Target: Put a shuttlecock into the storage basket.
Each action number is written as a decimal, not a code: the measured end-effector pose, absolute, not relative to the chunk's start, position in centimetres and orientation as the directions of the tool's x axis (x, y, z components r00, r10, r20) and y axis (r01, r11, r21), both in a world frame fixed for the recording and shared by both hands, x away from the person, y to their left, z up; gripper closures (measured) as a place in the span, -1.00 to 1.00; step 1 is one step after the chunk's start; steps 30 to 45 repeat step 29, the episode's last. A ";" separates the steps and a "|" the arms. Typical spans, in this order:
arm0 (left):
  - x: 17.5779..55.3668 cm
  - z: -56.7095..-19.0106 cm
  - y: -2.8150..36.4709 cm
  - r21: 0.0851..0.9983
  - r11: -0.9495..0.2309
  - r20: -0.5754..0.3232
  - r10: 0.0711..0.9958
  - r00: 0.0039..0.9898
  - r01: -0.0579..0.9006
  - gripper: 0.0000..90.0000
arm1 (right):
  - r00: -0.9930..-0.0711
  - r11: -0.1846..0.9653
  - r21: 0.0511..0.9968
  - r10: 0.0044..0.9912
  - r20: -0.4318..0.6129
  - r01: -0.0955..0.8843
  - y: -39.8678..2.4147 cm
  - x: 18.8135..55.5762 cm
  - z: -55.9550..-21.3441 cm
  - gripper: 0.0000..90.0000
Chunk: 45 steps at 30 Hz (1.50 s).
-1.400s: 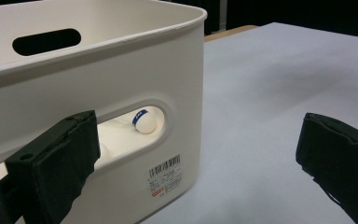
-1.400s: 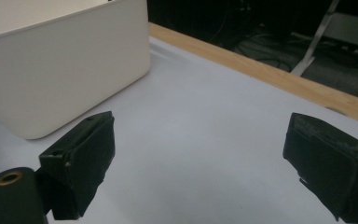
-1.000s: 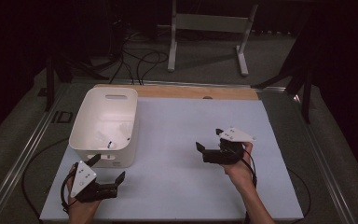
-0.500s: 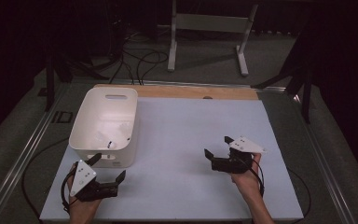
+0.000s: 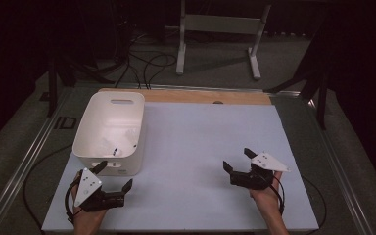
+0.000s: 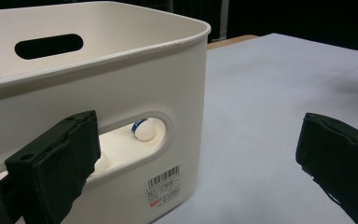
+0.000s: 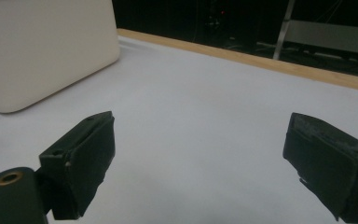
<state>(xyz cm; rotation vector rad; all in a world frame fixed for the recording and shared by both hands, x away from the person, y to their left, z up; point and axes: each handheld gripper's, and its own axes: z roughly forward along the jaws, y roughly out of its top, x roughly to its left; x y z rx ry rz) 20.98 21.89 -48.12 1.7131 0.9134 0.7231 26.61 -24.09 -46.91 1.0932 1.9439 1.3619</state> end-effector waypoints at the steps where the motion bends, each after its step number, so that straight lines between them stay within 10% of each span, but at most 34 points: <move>1: 21.0 -48.1 21.9 0.953 -0.193 0.042 0.846 0.531 0.232 -0.99 | -0.535 0.162 0.934 0.844 0.035 0.317 -24.2 26.4 -47.0 -0.80; 45: 20.7 -48.0 22.1 0.956 -0.198 0.061 0.854 0.516 0.215 -0.99 | -0.509 0.150 0.955 0.861 0.001 0.255 -25.5 23.7 -48.1 -0.80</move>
